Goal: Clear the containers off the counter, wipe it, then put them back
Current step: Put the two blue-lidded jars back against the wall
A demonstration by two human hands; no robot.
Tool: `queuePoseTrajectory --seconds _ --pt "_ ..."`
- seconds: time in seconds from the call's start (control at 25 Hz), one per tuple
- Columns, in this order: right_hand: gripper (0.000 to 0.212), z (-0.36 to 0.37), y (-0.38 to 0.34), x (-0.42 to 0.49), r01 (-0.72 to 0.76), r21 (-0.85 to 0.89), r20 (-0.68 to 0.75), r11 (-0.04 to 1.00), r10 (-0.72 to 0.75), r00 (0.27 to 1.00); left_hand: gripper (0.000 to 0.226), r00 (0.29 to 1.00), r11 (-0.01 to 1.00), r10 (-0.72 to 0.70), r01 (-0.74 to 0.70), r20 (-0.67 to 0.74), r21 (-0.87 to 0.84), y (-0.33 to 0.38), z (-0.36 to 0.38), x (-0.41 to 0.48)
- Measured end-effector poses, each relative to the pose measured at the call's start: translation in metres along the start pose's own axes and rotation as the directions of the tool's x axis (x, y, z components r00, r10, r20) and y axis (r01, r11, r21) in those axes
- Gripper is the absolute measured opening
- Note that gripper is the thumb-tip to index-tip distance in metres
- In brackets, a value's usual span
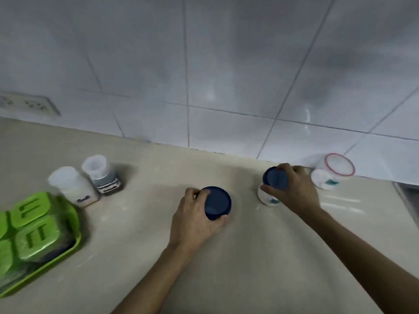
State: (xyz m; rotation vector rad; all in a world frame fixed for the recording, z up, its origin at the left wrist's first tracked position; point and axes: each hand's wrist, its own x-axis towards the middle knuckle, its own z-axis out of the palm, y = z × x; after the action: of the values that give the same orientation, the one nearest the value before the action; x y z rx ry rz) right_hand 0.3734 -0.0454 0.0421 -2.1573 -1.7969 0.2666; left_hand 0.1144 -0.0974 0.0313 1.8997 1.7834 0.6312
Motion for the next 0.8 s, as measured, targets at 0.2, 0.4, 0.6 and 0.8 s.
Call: queuePoseTrajectory --seconds 0.2,0.4,0.6,0.8 --pt "0.074 -0.009 0.062 0.017 0.040 -0.073 -0.061 0.996 -0.045 0.997 0.072 0.996 0.996 0.080 -0.078 -0.034 0.042 0.079 0.064 0.036" --pt "0.073 -0.013 0.104 -0.009 0.253 -0.080 -0.054 0.964 -0.258 0.965 0.077 0.997 0.988 0.074 -0.069 -0.026 0.138 0.108 0.096 0.047" --pt "0.040 -0.020 0.133 -0.014 0.516 -0.151 -0.118 0.843 -0.534 0.837 0.070 0.971 0.941 0.237 -0.235 0.021 0.243 0.101 0.106 0.035" --pt "0.026 -0.016 0.131 0.022 0.555 -0.260 -0.171 0.791 -0.603 0.779 0.056 0.952 0.899 0.307 -0.287 -0.007 0.330 0.105 0.122 0.059"
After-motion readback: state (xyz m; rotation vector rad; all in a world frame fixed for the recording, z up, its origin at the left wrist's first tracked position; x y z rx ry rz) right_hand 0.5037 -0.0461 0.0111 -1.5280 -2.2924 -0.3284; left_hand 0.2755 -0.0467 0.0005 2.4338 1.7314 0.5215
